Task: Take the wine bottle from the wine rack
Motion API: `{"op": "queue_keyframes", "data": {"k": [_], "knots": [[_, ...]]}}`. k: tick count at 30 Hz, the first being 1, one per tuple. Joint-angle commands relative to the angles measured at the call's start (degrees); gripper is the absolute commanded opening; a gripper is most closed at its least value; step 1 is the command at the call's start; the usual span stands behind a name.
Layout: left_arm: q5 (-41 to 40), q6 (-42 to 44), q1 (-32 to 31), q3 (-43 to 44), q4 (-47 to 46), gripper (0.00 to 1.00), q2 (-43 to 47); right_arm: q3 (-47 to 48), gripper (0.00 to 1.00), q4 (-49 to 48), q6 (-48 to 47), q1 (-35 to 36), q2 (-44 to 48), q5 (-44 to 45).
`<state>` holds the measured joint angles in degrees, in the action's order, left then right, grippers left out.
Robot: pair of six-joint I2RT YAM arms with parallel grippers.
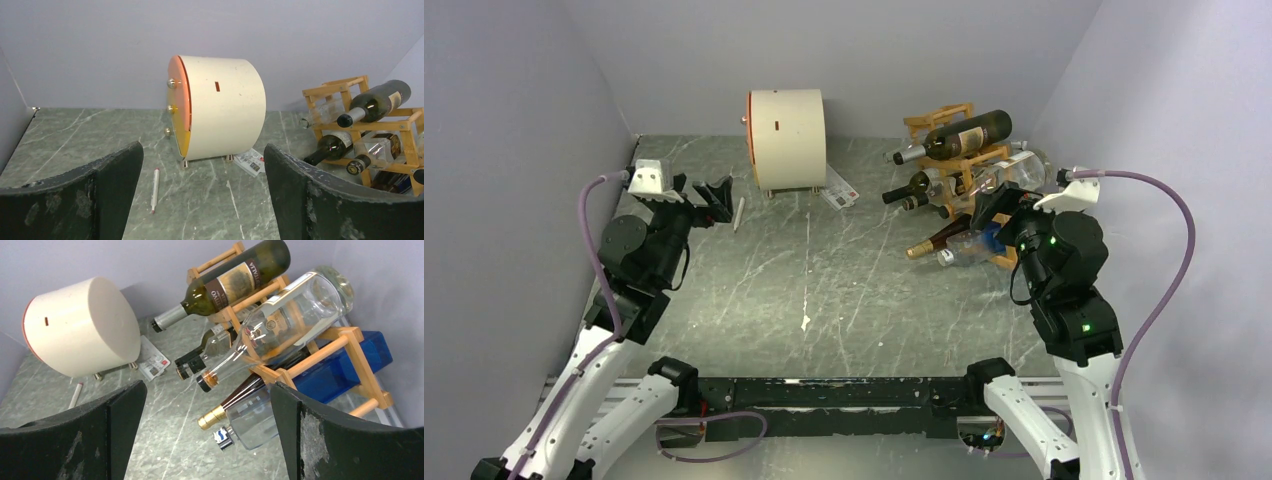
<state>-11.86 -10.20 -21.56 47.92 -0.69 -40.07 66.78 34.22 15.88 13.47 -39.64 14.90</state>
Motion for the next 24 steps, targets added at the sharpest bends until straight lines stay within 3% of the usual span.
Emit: {"op": "queue_keyframes", "data": {"k": [1,16,24], "knots": [[-0.5,0.5,0.5,0.7,-0.7,0.94,0.2,1.8,1.0,1.5,-0.4,-0.4,0.3,2.9],[2.5,0.3,0.4,3.6,2.2,0.94,-4.8,0.6,1.0,0.9,-0.6,-0.3,-5.2,0.8],[2.8,0.4,0.4,4.7,3.7,0.94,-6.9,3.1,1.0,2.8,5.4,-0.3,-14.6,8.7]]}}
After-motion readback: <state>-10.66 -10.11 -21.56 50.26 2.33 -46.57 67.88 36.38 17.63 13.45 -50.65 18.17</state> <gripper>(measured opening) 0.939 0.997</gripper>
